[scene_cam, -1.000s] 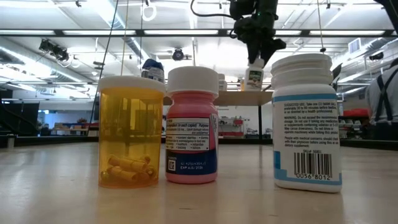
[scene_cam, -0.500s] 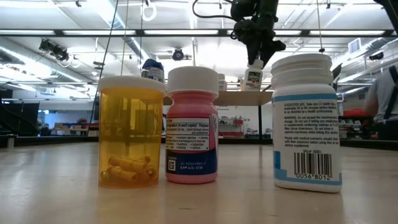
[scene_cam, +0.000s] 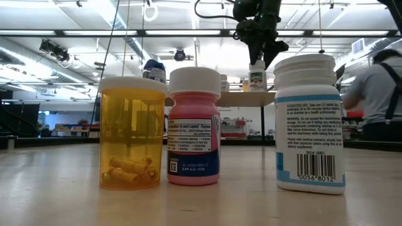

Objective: Pick and place medicine bottles onto shelf by color
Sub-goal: Put the white bottle on the shelf

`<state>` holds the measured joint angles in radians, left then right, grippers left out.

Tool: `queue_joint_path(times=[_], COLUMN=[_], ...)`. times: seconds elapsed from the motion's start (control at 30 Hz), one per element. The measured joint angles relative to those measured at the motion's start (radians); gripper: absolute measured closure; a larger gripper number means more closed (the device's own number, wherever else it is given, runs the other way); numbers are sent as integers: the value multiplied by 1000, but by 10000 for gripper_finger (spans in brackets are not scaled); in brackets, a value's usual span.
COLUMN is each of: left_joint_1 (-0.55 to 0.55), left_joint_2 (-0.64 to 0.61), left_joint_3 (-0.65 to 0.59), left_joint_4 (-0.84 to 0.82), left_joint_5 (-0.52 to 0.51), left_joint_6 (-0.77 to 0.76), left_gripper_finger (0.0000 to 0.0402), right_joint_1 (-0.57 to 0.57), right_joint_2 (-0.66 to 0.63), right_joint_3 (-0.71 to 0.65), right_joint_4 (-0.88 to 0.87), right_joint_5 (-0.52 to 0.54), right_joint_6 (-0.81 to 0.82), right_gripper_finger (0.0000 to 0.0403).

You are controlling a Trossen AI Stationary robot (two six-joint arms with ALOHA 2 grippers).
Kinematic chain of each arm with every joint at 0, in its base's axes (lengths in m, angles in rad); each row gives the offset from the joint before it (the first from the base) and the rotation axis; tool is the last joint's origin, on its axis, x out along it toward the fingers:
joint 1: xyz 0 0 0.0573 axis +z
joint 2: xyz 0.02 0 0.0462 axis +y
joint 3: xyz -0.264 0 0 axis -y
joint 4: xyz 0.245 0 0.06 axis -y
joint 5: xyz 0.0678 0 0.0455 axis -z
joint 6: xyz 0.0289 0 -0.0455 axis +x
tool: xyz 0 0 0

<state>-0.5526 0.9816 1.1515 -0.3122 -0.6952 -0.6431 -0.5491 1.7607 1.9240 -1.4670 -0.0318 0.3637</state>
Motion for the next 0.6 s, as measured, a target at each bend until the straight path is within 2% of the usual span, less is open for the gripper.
queue_joint_path(times=[0.23,0.6], left_joint_1=[0,-1], left_joint_2=[0,0], left_joint_3=[0,0], left_joint_4=[0,0], left_joint_5=[0,0], left_joint_6=[0,-1], left_gripper_finger=[226,229], right_joint_1=[0,0], right_joint_2=[0,0], right_joint_3=[0,0], right_joint_4=[1,71], right_joint_5=[43,39], right_joint_6=[-1,10], right_gripper_finger=[139,138])
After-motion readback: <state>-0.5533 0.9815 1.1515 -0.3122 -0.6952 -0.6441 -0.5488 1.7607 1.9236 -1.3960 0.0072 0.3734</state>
